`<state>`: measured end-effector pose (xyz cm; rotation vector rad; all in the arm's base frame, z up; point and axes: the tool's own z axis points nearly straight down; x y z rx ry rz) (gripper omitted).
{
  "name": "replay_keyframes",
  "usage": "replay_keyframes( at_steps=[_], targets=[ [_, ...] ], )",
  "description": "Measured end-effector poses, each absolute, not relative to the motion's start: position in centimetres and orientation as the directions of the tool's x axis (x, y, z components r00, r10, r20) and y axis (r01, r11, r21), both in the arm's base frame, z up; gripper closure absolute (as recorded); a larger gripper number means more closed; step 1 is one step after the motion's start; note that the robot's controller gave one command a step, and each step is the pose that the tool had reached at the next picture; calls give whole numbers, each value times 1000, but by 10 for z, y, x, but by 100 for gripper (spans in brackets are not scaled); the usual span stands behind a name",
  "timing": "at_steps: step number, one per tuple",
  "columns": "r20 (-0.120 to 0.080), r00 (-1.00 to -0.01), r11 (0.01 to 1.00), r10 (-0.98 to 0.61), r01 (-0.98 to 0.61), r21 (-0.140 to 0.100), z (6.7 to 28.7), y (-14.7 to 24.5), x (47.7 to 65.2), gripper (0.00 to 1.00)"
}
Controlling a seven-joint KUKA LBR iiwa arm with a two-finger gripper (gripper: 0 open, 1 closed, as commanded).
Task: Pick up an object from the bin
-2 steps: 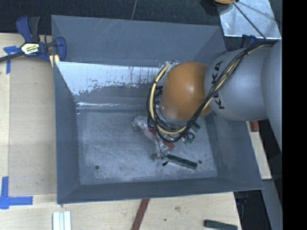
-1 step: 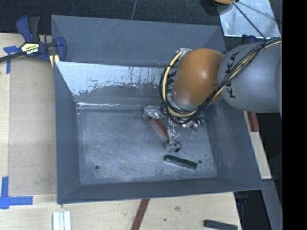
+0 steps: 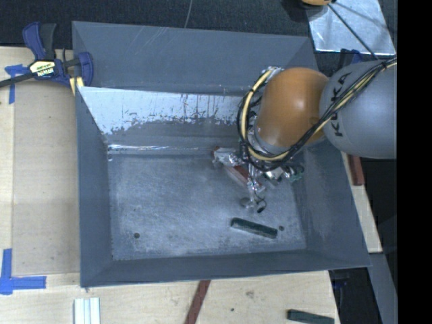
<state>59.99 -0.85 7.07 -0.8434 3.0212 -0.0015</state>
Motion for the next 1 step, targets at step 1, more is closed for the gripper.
replay_keyframes(
  at_steps=[1],
  targets=[
    [-4,-818,818,-575,-575,-1,71,-41,612,100]
  ],
)
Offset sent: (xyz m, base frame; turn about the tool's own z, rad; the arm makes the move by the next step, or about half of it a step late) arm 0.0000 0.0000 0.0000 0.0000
